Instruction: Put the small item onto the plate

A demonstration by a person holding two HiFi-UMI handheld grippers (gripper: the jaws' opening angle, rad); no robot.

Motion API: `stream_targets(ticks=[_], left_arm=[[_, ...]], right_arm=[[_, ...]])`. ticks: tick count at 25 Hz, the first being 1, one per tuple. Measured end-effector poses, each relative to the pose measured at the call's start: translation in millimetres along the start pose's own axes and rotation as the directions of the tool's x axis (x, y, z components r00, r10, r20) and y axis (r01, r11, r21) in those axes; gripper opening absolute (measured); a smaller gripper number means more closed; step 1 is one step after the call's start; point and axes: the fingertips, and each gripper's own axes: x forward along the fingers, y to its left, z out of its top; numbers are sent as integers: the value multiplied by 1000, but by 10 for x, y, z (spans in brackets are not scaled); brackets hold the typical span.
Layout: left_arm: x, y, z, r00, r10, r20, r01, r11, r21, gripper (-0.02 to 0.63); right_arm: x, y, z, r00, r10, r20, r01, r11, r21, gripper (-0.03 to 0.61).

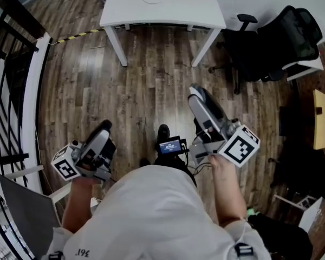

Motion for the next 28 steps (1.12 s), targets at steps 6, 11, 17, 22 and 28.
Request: stream_targets(ticks=[6,11,17,22,28], left_arm=[[836,362,287,1000,2,13,-2,1000,10,169],[1403,603,396,1000,-6,8,6,1000,13,169],[1748,872,568,1000,-1,4,1,1000,3,169],[1985,1197,898,1000,-3,-14,3,1000,-17,169],[2299,1667,1522,996,-54,-67,52,998,-32,169]], right_arm=[[474,-526,564,999,17,-38,-17,1000,4,308],[715,-947,871,998,14,-65,-14,1000,10,308],[992,-1259,1028,996,6,-84,-4,1000,20,308],[1372,-1469,1148,997,-15,-78,17,1000,22,308],[1981,-1684,1279,997,-66,-32,66,998,13,308]])
